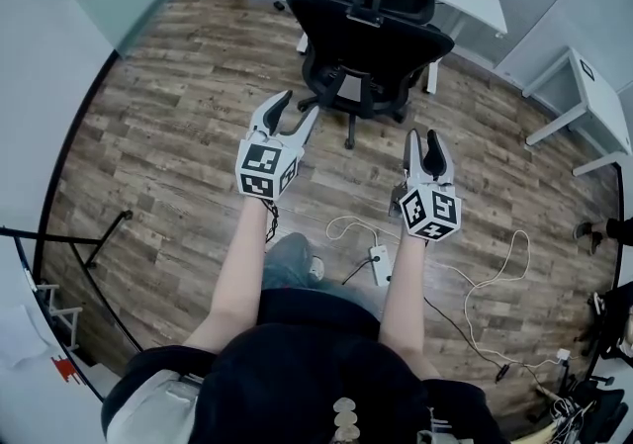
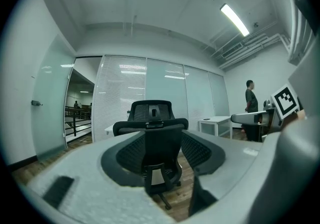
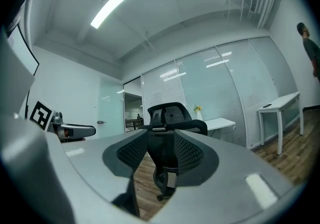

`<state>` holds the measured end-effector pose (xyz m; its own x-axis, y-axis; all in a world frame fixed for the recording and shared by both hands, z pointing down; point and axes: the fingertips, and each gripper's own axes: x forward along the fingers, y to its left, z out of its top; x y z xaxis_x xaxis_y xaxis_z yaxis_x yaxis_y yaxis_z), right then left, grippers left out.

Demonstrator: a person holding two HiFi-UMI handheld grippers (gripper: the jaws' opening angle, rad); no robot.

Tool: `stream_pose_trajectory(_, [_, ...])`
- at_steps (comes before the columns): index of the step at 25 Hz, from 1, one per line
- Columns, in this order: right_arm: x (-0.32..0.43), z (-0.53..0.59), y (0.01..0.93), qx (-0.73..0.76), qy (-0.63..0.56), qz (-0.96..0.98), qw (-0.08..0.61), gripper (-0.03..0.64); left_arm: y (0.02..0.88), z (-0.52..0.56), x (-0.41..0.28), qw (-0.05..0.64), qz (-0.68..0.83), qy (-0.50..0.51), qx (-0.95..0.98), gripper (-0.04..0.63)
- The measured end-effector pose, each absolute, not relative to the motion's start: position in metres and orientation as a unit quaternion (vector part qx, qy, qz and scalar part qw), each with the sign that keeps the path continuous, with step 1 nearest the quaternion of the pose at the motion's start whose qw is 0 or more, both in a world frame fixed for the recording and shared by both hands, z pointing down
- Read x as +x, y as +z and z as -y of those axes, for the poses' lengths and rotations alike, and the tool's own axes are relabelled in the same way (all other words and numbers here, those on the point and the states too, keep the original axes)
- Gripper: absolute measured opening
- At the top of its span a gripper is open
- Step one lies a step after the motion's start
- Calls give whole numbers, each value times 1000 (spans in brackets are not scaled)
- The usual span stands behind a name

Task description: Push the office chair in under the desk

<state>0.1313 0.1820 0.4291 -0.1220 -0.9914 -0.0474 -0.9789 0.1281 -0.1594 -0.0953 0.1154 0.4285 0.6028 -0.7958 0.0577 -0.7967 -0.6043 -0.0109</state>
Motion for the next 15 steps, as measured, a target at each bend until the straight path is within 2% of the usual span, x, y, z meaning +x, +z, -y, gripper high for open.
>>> stream_pose_trajectory(7, [134,-163,437,-657,-50,-749,70,153,432,-96,-93,8,447,25,894,215])
stream_pose_trajectory(15, [145,-89,444,-664,-50,-743,63,155,440,-19,-81,13,439,21,898,215])
